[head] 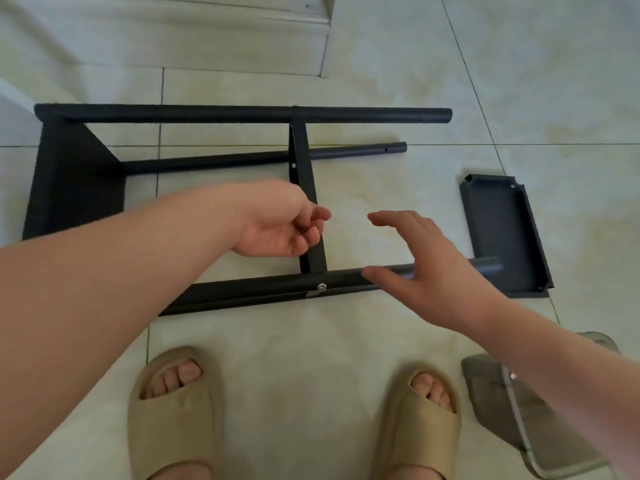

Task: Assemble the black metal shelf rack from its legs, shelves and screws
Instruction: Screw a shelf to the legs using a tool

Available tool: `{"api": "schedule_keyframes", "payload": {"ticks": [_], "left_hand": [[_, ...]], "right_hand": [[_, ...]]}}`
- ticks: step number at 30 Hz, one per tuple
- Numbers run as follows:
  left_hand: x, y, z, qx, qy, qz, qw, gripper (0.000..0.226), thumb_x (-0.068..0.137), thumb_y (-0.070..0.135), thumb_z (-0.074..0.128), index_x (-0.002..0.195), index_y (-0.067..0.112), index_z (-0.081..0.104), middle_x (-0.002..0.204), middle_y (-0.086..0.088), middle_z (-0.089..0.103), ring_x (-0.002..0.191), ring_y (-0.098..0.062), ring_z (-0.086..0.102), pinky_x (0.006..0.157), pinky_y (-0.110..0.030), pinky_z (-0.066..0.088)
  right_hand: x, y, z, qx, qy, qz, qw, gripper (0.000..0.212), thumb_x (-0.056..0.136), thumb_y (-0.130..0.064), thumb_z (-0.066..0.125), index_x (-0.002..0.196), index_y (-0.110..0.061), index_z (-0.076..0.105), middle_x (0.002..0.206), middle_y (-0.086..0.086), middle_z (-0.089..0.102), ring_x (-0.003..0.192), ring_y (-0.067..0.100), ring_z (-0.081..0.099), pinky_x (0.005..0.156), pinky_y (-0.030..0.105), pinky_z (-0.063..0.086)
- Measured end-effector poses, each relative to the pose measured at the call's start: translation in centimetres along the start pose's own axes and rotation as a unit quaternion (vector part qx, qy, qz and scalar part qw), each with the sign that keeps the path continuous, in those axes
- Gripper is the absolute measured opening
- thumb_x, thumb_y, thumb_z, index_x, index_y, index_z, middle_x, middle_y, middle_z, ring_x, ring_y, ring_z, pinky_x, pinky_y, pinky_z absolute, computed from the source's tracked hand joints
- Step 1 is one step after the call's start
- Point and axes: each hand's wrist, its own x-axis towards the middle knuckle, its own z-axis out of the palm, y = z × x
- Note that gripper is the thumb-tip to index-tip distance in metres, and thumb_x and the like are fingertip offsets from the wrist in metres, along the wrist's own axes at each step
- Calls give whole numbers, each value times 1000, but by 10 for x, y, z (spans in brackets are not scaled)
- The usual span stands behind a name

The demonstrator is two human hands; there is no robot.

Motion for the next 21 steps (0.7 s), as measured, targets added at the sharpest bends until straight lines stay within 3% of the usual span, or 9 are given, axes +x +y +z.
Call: {"api": "schedule_keyframes", "payload": {"ticks": [3,6,11,17,21], "left_hand": [[9,-9,-20,33,59,36,997,30,96,-9,33,95,8,58,85,-9,63,62,-14,67,46,-20,49],[19,-28,-29,21,113,52,992,25,100,-9,37,98,6,56,94,-13,69,70,-15,75,52,-22,56],[35,-54,-21,17,73,47,996,21,101,-7,43,98,6,60,103,-20,72,81,-17,76,61,-26,61],[43,-53,-15,114,30,68,991,16,101,7,50,105,13,64,82,-2,78,76,-13,76,60,-20,58],[45,-58,-14,141,13,67,988,15,95,4,56,101,13,67,87,-6,78,79,-16,76,60,-20,57]], "right_hand": [[17,5,14,-153,-90,-87,980,99,83,-64,66,161,-33,11,167,-13,10,153,11,2,122,34,9],[34,7,28,-248,-126,-157,948,117,77,-80,56,161,-29,-8,168,-9,-14,154,17,-18,122,35,-6],[60,2,42,-269,-139,-177,936,122,71,-88,44,163,-19,3,169,-1,-13,155,22,-16,125,47,0],[72,9,48,-243,-139,-188,942,119,72,-91,39,163,-23,4,169,-4,-14,155,19,-15,126,49,-1],[70,16,55,-239,-119,-193,944,115,76,-91,39,162,-27,-3,168,-5,-17,155,20,-17,125,54,-1]]}}
